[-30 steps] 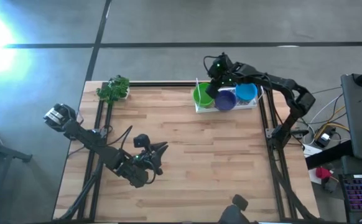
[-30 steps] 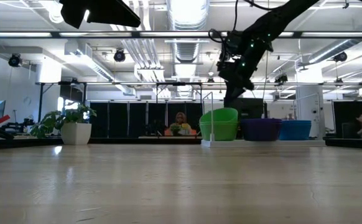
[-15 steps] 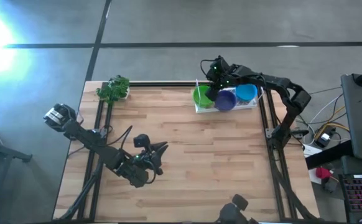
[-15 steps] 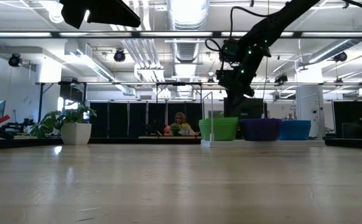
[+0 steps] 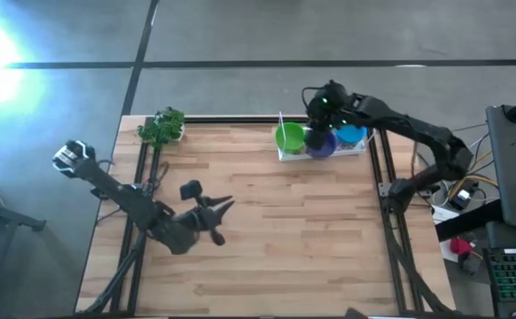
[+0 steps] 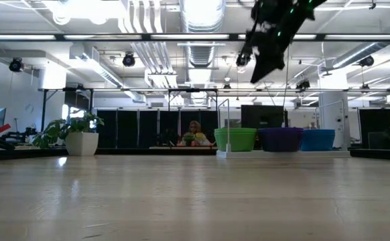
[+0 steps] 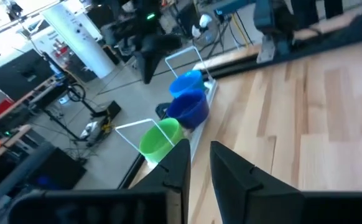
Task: Pick & Place Mini bowls
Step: Return to Home Position
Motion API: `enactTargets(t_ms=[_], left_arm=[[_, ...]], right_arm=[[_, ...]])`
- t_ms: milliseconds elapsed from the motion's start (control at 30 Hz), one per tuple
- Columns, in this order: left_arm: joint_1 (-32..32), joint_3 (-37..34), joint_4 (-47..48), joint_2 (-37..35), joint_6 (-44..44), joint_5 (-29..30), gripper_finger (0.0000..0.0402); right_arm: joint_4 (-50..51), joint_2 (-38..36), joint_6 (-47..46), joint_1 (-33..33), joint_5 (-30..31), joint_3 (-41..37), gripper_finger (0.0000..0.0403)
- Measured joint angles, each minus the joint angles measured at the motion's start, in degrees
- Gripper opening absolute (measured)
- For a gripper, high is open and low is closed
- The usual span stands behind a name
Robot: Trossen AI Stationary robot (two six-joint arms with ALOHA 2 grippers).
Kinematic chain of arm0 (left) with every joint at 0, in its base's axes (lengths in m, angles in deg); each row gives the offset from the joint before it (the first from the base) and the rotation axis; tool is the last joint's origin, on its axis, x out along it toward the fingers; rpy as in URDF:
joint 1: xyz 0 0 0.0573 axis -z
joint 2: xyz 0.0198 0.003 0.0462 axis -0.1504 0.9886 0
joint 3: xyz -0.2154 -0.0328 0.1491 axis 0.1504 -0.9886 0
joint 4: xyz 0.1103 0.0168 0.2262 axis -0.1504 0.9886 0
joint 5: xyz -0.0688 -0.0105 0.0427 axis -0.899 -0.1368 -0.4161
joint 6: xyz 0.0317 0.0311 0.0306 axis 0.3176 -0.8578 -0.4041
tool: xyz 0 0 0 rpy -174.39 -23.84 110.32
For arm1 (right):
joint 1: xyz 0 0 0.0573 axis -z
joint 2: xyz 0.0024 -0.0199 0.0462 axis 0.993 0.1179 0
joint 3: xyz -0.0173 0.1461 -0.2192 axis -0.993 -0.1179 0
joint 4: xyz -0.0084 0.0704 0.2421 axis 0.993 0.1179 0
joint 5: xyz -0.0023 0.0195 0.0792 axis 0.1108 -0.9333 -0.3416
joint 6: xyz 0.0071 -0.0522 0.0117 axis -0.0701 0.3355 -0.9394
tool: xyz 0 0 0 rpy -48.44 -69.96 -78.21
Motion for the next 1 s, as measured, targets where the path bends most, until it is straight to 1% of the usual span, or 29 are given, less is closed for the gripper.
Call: enactTargets(t_ms=[267,467,567,667,800,1000], left_arm=[[-1.0,0.0,3.9,-9.3,-0.1,-2.2,0.0043],[-1.3,-0.4,6.8,-15.3,-1.3,-7.9,0.0022],[-1.2,-0.4,8.2,-17.7,-1.3,-9.2,0.0009],[-1.3,-0.5,10.1,-19.6,-1.2,-10.2,0.0002],[-1.3,-1.8,10.1,-22.1,-1.2,-11.7,0.0001],[-1.3,-6.1,9.6,-26.5,0.6,-12.2,0.0000]], right_arm=[[-0.3,-13.3,-3.3,-14.0,0.3,-3.9,0.0008],[-2.7,-23.3,-7.1,-24.1,0.4,-8.0,0.0008],[-5.1,-28.6,-8.8,-28.1,0.4,-10.6,0.0008],[-7.7,-33.7,-9.1,-31.4,0.4,-13.6,0.0008],[-9.6,-40.0,-10.4,-34.2,0.4,-17.5,0.0008],[-9.6,-46.9,-11.3,-35.6,0.3,-22.0,0.0008]])
